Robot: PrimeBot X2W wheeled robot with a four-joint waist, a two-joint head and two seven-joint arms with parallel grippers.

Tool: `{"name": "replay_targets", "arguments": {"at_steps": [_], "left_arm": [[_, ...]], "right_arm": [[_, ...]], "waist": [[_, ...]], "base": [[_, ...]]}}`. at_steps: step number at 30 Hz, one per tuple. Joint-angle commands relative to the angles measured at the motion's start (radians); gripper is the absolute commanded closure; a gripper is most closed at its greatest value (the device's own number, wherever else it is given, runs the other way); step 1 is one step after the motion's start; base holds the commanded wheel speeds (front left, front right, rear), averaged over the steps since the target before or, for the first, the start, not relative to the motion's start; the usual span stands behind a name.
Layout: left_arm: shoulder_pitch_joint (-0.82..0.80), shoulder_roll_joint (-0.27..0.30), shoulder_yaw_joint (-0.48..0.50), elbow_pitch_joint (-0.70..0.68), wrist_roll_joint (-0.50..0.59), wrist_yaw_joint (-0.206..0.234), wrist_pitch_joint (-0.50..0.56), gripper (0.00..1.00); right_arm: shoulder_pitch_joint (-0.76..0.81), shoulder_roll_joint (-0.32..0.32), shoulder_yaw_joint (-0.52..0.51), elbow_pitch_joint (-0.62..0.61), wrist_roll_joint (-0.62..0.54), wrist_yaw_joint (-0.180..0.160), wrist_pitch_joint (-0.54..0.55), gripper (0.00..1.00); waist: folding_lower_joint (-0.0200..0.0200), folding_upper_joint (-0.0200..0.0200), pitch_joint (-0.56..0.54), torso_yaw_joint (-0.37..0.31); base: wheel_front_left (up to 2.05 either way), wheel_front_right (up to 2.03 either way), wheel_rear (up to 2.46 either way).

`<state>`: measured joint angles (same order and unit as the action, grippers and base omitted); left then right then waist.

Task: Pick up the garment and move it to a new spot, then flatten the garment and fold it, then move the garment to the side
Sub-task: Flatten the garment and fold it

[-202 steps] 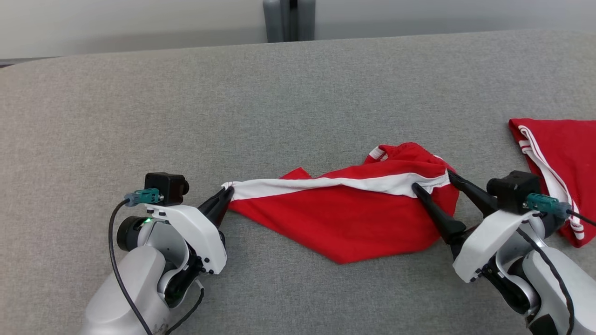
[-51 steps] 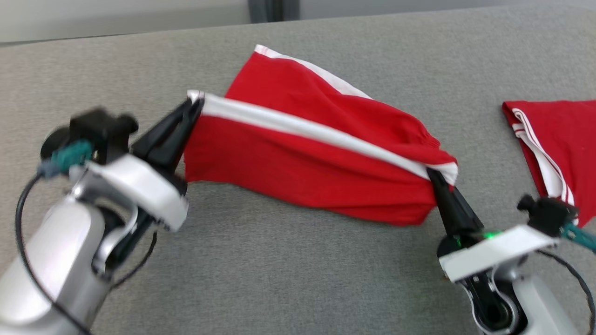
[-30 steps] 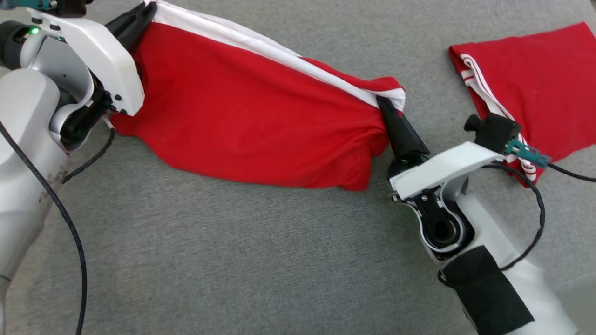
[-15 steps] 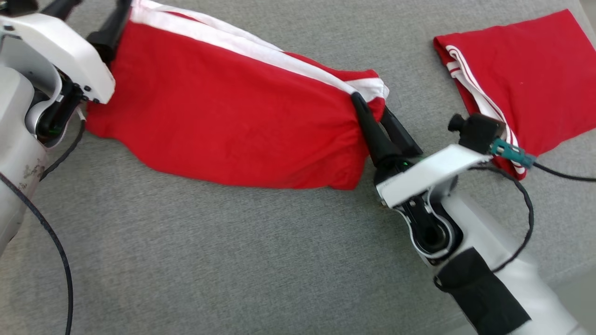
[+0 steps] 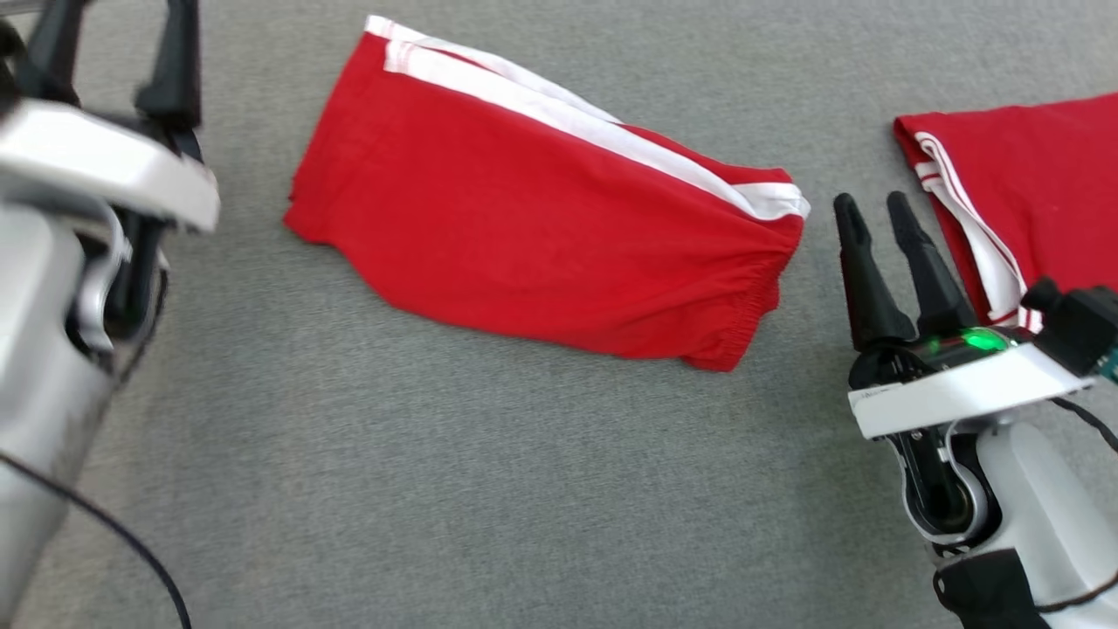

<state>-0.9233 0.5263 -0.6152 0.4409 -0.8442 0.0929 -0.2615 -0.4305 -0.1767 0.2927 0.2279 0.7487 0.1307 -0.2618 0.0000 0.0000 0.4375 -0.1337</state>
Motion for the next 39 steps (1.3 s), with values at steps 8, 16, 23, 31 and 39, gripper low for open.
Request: {"name": "replay_targets", "arguments": {"at_steps": [8,16,23,31,39], "left_arm": [[0.351,-0.022,0.19,-0.351,0.159,0.126,-0.003,0.0],[0.631,-0.089,0.284,-0.536,0.279,0.185,-0.003,0.0],[0.752,-0.11,0.27,-0.534,0.317,0.183,-0.003,0.0],[0.796,-0.109,0.248,-0.499,0.314,0.188,0.008,0.0],[0.78,-0.101,0.234,-0.485,0.307,0.179,0.035,0.0]], "right_arm": [[0.095,0.02,-0.126,-0.134,-0.2,0.0,-0.004,0.0],[0.181,0.024,-0.188,-0.184,-0.394,0.0,0.005,0.0],[0.269,0.037,-0.228,-0.201,-0.475,0.0,0.032,0.0],[0.353,0.067,-0.26,-0.217,-0.49,0.0,0.067,0.0],[0.373,0.08,-0.264,-0.231,-0.494,0.0,0.091,0.0]], "waist": [[0.0,0.0,-0.066,0.071],[0.0,0.0,-0.148,0.108],[0.0,0.0,-0.209,0.12],[0.0,0.0,-0.253,0.122],[0.0,0.0,-0.262,0.118]], "base": [[0.0,0.0,0.0],[0.0,0.0,0.0],[0.0,0.0,0.0],[0.0,0.0,0.0],[0.0,0.0,0.0]]}}
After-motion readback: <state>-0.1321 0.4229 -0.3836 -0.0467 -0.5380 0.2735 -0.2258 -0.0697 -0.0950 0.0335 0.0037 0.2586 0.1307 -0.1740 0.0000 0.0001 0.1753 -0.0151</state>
